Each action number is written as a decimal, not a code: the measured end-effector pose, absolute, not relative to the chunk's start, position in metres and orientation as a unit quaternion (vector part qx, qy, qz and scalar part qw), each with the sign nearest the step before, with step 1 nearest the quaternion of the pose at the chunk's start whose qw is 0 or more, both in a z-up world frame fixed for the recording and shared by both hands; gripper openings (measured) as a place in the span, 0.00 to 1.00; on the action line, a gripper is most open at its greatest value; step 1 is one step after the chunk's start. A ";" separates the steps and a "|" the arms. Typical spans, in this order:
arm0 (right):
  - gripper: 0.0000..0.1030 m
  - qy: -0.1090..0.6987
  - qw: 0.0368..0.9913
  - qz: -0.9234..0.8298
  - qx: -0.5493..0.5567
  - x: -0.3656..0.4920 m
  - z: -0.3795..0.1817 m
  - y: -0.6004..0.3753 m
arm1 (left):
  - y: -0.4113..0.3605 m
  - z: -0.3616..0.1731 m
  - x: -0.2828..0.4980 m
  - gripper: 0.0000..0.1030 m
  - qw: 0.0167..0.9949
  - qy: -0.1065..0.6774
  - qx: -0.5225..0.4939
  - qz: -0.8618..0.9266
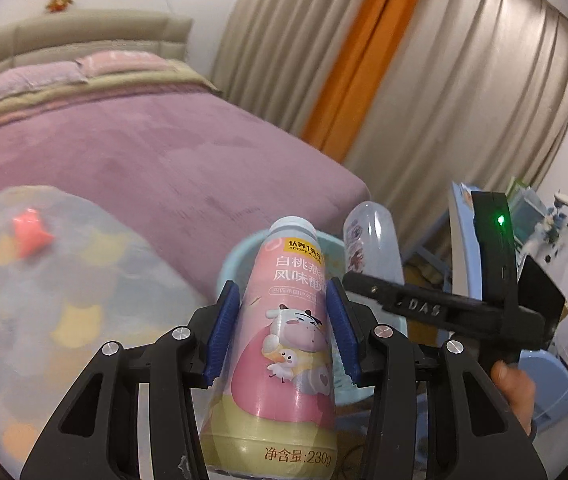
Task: Collect trash
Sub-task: 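Carry both bottles over the blue basket and open both tools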
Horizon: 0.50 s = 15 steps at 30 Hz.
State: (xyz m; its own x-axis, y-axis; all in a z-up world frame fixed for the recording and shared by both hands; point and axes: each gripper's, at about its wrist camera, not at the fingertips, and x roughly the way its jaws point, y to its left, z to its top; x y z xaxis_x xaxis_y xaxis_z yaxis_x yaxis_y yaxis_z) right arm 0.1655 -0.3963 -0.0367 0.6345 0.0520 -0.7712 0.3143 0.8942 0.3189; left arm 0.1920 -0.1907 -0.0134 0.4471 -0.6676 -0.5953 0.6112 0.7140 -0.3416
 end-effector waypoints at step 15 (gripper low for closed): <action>0.56 0.473 0.843 -0.118 0.229 0.170 -0.098 -0.444 | -0.240 -0.058 0.218 0.57 0.821 0.422 -0.046 -0.382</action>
